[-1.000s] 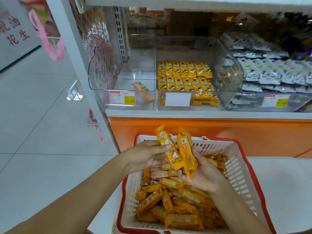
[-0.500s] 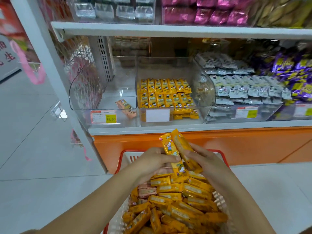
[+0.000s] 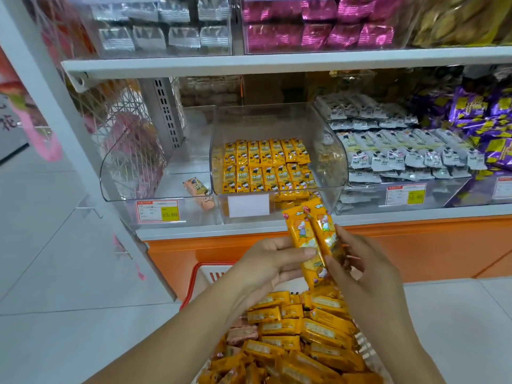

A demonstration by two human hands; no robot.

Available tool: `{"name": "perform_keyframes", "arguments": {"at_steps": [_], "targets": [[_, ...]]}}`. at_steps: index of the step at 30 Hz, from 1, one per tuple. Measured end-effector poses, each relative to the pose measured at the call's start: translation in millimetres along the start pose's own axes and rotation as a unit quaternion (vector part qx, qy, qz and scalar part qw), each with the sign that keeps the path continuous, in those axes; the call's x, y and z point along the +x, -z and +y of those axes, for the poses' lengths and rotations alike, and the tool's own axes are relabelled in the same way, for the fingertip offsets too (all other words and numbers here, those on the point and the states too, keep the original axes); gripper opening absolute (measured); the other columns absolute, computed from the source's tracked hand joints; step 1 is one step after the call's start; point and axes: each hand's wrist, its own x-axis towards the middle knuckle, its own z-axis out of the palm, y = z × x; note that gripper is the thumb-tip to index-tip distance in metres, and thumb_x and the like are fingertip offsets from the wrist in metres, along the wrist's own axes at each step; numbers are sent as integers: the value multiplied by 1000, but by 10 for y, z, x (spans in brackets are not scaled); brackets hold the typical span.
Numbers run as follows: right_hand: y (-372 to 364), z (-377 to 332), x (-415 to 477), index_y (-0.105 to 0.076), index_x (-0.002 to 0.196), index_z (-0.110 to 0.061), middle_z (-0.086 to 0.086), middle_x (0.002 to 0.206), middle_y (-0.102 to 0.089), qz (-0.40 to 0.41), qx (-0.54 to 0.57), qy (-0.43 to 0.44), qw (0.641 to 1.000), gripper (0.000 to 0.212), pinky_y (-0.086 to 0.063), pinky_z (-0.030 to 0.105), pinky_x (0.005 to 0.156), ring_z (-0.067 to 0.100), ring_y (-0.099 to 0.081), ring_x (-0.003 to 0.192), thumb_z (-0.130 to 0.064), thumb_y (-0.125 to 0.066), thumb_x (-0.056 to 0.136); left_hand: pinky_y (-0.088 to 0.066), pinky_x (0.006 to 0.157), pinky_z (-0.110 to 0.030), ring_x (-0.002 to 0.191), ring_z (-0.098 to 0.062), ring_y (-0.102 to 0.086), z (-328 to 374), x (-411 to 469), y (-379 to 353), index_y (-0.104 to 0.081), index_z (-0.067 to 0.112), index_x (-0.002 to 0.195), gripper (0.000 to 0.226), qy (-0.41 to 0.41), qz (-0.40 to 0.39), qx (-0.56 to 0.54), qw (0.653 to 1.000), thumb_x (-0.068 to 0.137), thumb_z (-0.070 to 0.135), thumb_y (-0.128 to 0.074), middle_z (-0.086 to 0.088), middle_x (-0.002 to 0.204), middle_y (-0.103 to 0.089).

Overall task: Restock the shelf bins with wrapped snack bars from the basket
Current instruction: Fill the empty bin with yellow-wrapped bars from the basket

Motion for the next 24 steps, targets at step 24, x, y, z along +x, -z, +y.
{"name": "perform_keyframes", "arguments": {"at_steps": [24], "targets": [[-48, -397, 441, -48, 108, -44, -13, 87, -62, -1, 58, -40, 997, 43, -47, 17, 58, 4, -60, 72, -23, -71, 78, -53, 90, -28, 100, -12, -68, 658, 33, 36, -69, 16, 111, 22, -161, 127, 187, 961, 92, 20, -57, 0, 105, -73]]}}
